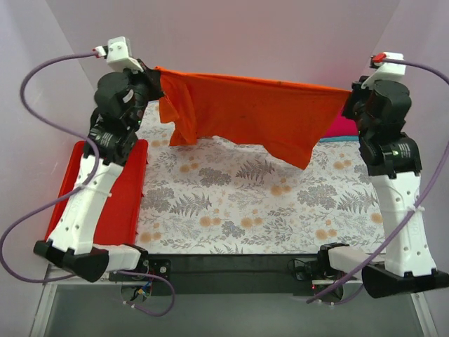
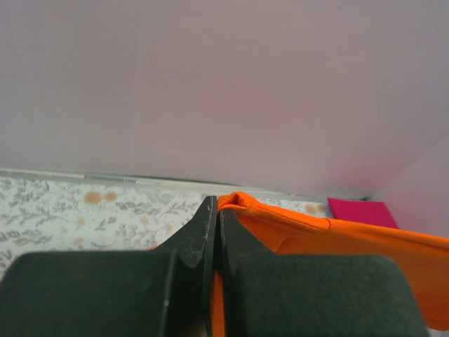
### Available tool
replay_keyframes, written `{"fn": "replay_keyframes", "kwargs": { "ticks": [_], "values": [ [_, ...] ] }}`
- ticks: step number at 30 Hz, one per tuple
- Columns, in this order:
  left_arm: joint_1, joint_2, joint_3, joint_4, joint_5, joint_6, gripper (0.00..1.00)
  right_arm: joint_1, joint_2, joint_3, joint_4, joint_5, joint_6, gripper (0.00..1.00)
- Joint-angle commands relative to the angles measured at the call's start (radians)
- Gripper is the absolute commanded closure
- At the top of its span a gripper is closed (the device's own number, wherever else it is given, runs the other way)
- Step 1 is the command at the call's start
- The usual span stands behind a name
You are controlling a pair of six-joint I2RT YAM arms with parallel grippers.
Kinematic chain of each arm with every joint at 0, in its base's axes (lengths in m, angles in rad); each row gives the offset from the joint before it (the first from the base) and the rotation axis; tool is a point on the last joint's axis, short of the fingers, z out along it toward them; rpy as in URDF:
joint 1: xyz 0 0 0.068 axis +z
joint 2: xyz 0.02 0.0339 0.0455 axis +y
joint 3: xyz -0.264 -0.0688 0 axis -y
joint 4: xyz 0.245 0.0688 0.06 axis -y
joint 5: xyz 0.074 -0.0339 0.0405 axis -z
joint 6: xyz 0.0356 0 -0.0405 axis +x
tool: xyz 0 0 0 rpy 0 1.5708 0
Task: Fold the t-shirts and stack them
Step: Flatten the tshirt out
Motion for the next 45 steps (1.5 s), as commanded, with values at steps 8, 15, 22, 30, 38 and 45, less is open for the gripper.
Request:
{"fn": "replay_keyframes", "kwargs": {
  "ticks": [8, 15, 22, 30, 38, 45],
  "values": [
    [0.019, -0.389, 0.048, -0.021, 0.029, 0.252, 1.00, 0.045, -0.299, -0.048, 0.138, 0.131, -0.205, 0.99],
    [0.002, -0.399, 0.025, -0.024, 0.043, 0.442, 1.00, 0.054, -0.381, -0.087, 0.173, 0.047, -0.301, 0.99],
    [-0.014, -0.206, -0.200, 0.034, 0.121, 0.514, 1.00, 0.054, -0.306, -0.185, 0.120, -0.105, -0.331, 0.99],
    [-0.014, 0.115, -0.495, 0.292, 0.149, 0.449, 0.97, 0.052, -0.087, -0.481, 0.162, -0.013, -0.356, 0.99],
    [-0.014, 0.498, -0.334, 0.297, 0.079, 0.418, 0.96, 0.030, 0.197, -0.622, 0.437, 0.007, -0.370, 0.99],
    [-0.014, 0.666, -0.156, 0.295, 0.037, 0.452, 0.94, -0.001, 0.401, -0.506, 0.524, 0.064, -0.463, 0.99]
  ]
}}
